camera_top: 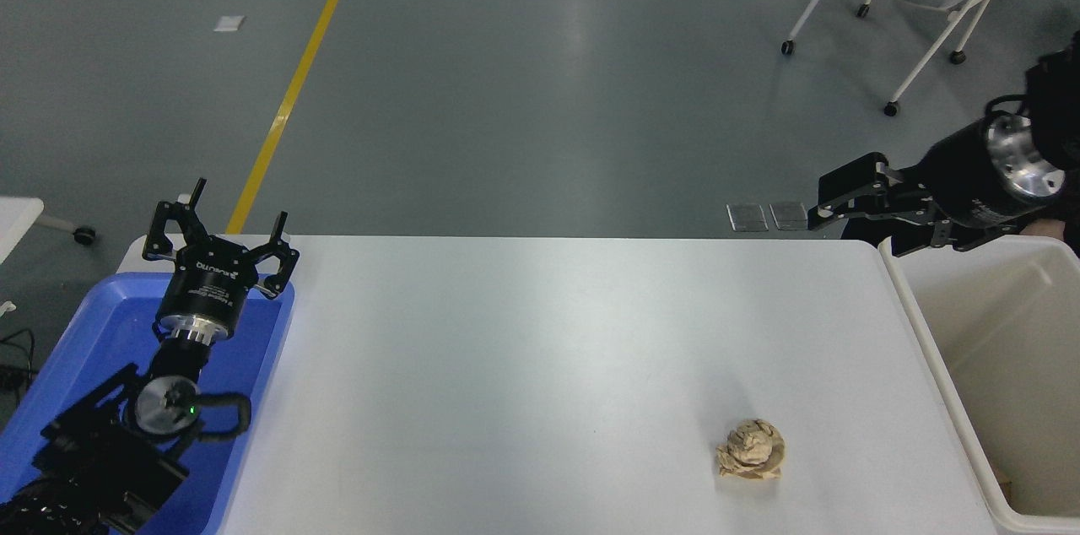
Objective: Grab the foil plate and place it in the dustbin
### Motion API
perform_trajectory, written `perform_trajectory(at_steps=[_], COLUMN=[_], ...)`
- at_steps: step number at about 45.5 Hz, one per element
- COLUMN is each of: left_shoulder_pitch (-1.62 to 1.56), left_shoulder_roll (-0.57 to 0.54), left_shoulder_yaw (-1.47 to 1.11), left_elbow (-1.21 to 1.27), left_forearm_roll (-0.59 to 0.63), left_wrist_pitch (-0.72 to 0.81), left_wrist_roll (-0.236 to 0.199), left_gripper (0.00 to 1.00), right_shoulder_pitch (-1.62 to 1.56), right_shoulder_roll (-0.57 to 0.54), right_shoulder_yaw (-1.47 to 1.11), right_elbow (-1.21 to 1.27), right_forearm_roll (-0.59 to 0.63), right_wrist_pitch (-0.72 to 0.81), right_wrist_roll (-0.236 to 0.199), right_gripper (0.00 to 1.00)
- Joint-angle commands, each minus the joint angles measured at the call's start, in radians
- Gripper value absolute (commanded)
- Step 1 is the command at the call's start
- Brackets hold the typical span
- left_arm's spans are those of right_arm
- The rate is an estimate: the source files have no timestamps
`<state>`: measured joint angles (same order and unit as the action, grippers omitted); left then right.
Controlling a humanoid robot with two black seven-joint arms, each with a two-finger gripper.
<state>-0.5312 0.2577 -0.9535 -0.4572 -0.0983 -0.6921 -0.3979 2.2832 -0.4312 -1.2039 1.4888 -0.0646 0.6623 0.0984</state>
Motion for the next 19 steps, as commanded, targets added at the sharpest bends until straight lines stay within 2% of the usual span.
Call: perform_trajectory(at_steps=[1, 19], left_shoulder_pitch=[0.0, 0.0], left_shoulder_roll=[0.0, 0.0], left_shoulder_yaw=[-0.001, -0.002], left_elbow=[0.0, 0.0], left_forearm_roll=[0.0, 0.0], left_wrist_pitch=[0.0, 0.0], left_wrist_roll=[-0.001, -0.001], left_gripper=[1.0, 1.0], right_shoulder_pitch=[0.113, 0.24], right_shoulder_roll=[0.141, 0.131], right_shoulder_yaw=[0.018, 0.023], right_elbow=[0.068, 0.171], right_forearm_roll=[0.166, 0.2], right_wrist_pitch=[0.076, 0.109], right_wrist_roll=[0.003, 0.004], right_gripper=[1.0, 1.0])
